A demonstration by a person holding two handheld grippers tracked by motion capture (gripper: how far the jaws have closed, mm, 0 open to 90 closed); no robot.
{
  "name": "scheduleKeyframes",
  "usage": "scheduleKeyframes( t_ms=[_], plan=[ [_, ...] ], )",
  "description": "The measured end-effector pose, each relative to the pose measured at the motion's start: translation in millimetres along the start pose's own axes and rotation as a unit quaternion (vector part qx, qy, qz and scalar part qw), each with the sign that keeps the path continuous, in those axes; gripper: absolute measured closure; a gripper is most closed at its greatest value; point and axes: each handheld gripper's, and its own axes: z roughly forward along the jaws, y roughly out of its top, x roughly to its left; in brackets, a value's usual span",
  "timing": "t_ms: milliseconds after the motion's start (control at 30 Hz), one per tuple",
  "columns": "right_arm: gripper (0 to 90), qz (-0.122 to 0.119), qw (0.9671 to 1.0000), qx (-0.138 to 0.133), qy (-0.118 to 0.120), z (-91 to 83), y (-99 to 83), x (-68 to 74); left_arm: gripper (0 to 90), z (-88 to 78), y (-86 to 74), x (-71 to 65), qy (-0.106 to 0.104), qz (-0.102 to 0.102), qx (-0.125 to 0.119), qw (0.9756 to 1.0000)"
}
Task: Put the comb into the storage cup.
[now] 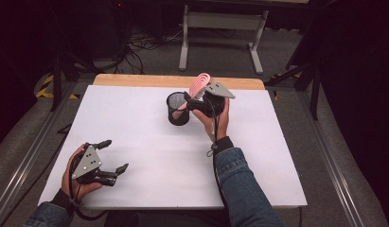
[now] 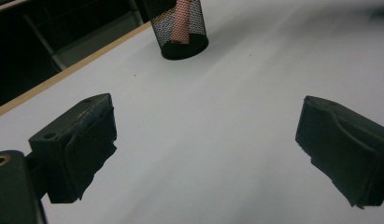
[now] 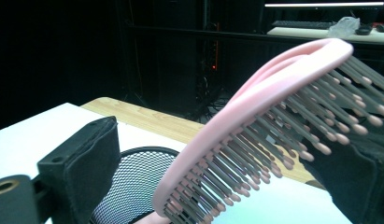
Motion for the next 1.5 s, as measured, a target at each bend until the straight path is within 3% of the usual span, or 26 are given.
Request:
scheduleKeyframes(
  t_ms=[333, 600, 833, 900, 1500],
  plan=[
    [3.7, -0.001, 1.0000, -0.001, 0.004, -3.4, 1.1, -2.6, 6.1, -0.3, 0.1, 0.1, 0.002, -0.001, -0.002, 1.0000],
    [3.6, -0.017, 0.9998, -0.001, 0.003, -8.0, 4.3, -0.8, 6.2, -0.6, 0.5, -0.2, 0.006, 0.001, -0.004, 1.0000],
    [4.0, -0.028, 0.9996, 0.002, -0.003, -11.5, 4.6, 0.2, 6.2, -0.3, 0.4, 0.1, 0.009, 0.002, -0.002, 1.0000],
    [4.2, -0.038, 0.9991, 0.006, -0.020, -13.0, 5.1, 0.4, 6.2, -0.4, 0.4, 0.1, 0.010, 0.001, -0.003, 0.9999],
    [4.4, -0.046, 0.9987, -0.002, -0.022, -22.3, 6.1, -1.6, 6.3, 0.6, 0.1, 0.2, 0.009, 0.000, 0.000, 1.0000]
  ],
)
